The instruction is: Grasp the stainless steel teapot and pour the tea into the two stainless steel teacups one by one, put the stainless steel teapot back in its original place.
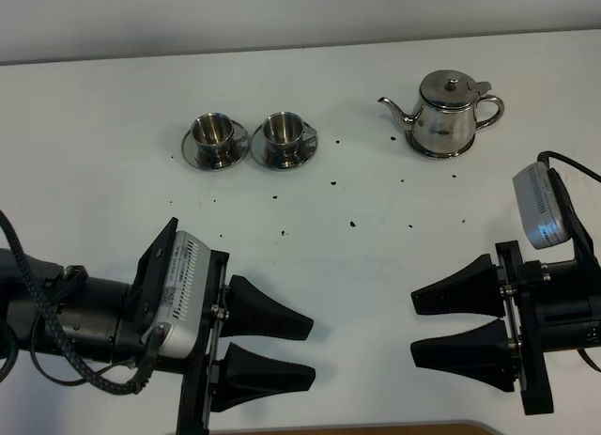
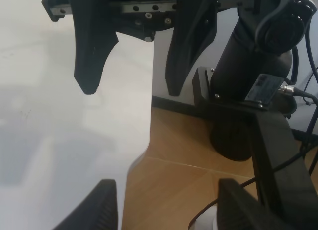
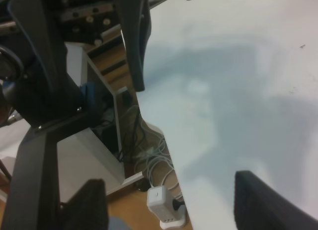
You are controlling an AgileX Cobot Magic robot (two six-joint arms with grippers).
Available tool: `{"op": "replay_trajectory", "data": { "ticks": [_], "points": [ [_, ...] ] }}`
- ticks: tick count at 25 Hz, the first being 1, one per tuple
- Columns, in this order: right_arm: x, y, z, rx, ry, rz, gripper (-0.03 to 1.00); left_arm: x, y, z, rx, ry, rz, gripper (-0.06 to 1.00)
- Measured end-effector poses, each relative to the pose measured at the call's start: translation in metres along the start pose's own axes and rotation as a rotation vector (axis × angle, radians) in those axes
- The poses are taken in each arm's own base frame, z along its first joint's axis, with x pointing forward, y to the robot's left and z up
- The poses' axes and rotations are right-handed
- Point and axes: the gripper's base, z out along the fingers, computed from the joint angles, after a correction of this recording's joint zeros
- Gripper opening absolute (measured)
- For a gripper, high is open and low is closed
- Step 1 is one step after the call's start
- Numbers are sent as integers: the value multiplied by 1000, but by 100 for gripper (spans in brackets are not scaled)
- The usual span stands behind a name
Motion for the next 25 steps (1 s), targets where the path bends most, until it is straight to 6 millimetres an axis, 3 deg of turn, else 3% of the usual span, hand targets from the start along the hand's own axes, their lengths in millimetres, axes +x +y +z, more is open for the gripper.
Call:
{"op": "replay_trajectory", "data": {
  "ticks": [25],
  "points": [
    [-4, -3, 0, 28, -49, 24, 54, -1, 0, 0, -3, -6, -4, 50]
  ]
}}
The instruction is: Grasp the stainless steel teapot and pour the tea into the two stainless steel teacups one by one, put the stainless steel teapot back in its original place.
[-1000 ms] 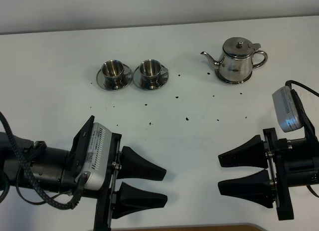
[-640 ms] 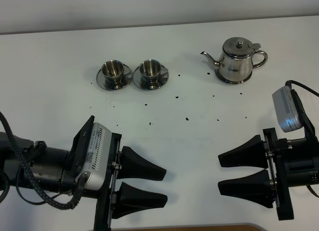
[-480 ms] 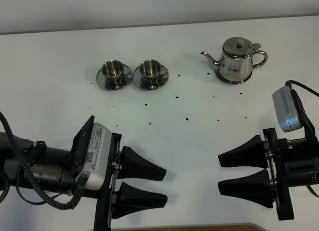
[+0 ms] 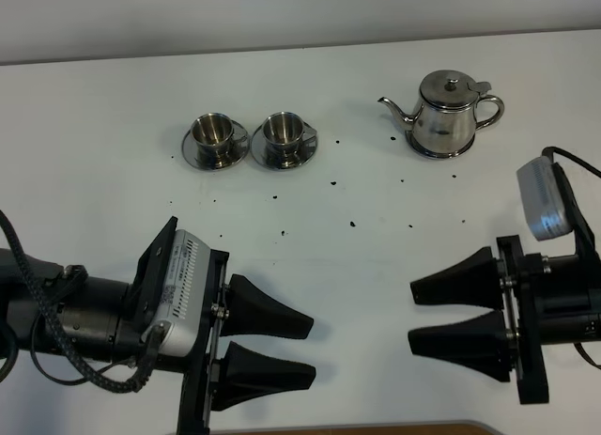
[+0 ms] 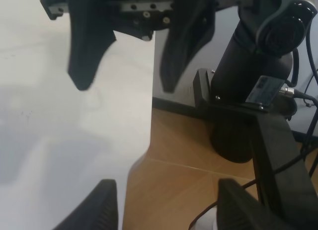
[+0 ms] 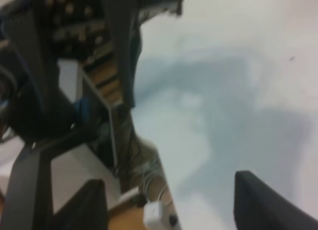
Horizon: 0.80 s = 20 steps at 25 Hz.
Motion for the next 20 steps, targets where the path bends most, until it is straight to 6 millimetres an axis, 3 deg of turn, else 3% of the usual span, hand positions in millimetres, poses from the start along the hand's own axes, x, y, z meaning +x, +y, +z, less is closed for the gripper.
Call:
{"op": "replay_trajectory", "data": {
  "ticks": [9, 15, 20],
  "points": [
    [-19, -9, -1, 71, -158, 48, 54, -5, 8, 0, -83, -58, -52, 50],
    [-49, -20, -4, 81, -209, -7, 54, -17, 27, -8, -297, -52, -172, 48],
    [-78, -29, -8, 95, -241, 3, 54, -37, 24, -26, -432, -27, -209, 47]
  ]
}}
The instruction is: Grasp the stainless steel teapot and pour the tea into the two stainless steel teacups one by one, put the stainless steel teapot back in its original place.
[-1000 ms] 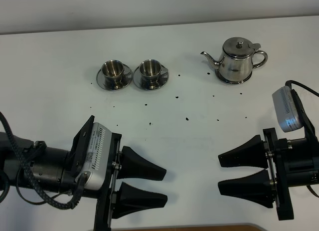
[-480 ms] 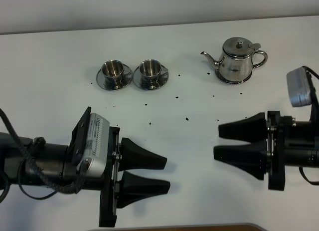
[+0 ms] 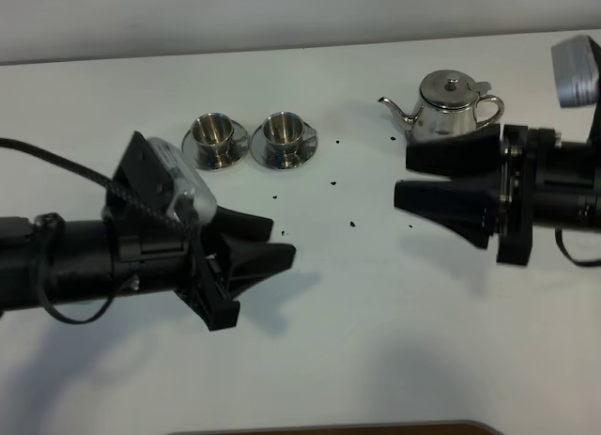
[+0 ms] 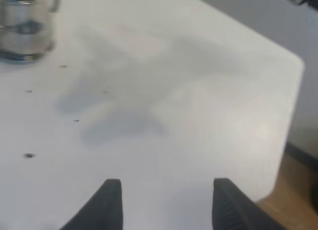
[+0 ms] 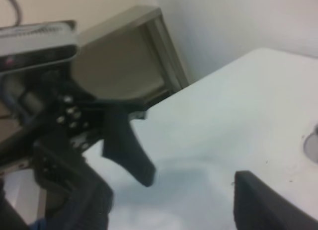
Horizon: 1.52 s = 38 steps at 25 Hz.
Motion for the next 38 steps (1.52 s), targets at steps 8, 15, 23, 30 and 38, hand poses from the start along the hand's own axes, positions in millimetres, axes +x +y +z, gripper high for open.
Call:
{"op": "replay_trajectory", "data": {
  "ticks": [8, 15, 23, 30, 38],
  "points": [
    [-30, -13, 3, 78, 150, 64, 49, -18, -27, -54, -136, 44, -129, 47],
    [-43, -15, 0, 113, 326, 93, 47, 1, -34, -98, -428, 357, -398, 47],
    [-46, -23, -3, 206, 384, 93, 47, 36, -39, -141, -725, 634, -500, 47],
    [-46, -23, -3, 208, 384, 88, 47, 62, -63, -164, -706, 406, -366, 47],
    [-46, -23, -3, 208, 384, 87, 47, 91, -78, -163, -605, 284, -247, 47]
  ]
}}
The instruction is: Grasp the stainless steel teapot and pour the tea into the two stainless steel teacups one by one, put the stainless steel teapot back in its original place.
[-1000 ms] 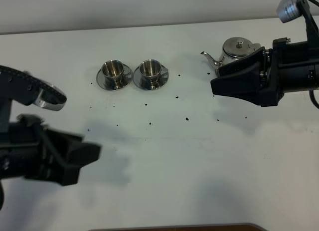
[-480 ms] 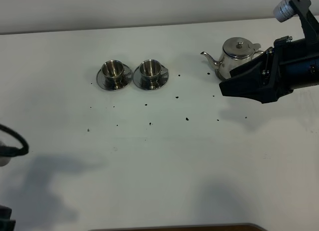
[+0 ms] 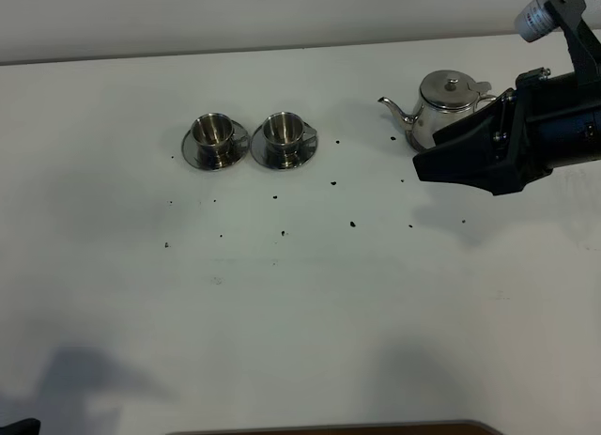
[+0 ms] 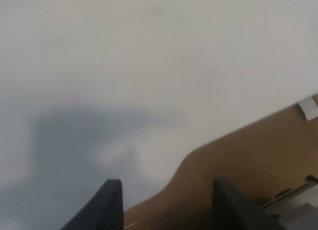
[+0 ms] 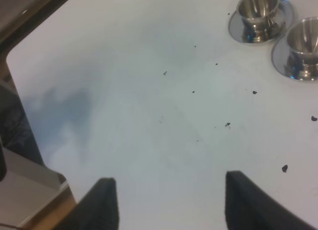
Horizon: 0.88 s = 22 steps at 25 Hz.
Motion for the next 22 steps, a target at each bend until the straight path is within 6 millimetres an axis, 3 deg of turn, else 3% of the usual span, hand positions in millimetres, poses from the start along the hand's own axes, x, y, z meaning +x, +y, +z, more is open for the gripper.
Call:
{"op": "replay_trajectory", "data": {
  "ticks": [11, 22],
  "points": [
    [0, 0, 0, 0, 1, 0, 47, 3, 0, 1, -3, 10, -9, 47],
    [0, 0, 0, -1, 1, 0, 47, 5, 10, -2, -201, -29, -269, 47]
  ]
}}
